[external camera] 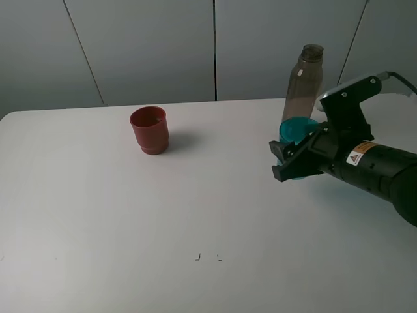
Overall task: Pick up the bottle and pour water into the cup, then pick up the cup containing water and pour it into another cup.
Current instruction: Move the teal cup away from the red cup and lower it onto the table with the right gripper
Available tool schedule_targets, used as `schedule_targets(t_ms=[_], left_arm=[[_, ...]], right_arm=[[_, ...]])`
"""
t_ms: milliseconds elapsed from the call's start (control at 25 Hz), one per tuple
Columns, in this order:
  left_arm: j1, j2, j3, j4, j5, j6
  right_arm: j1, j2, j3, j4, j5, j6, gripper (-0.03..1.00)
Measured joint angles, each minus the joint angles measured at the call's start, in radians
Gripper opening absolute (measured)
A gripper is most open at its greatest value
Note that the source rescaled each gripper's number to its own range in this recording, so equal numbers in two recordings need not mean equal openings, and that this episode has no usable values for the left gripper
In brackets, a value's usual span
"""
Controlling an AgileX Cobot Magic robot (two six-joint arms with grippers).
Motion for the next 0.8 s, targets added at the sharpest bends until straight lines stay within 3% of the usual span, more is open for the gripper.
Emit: schedule_targets(t_ms=[160,440,800], left_arm=[[0.0,0.0,0.0,0.0,0.0,0.0],[0.0,0.0,0.0,0.0,0.0,0.0],[0.0,0.0,0.0,0.0,0.0,0.0]], right_arm=[[-0.065,0.0,0.0,-0.054,-0.018,0.022,0.07],[-0.082,0.067,0.0,-0.051,-0.09,0.051,0.07],[-0.084,0.338,-0.004,-0.051,-0.416,0.222,0.07]])
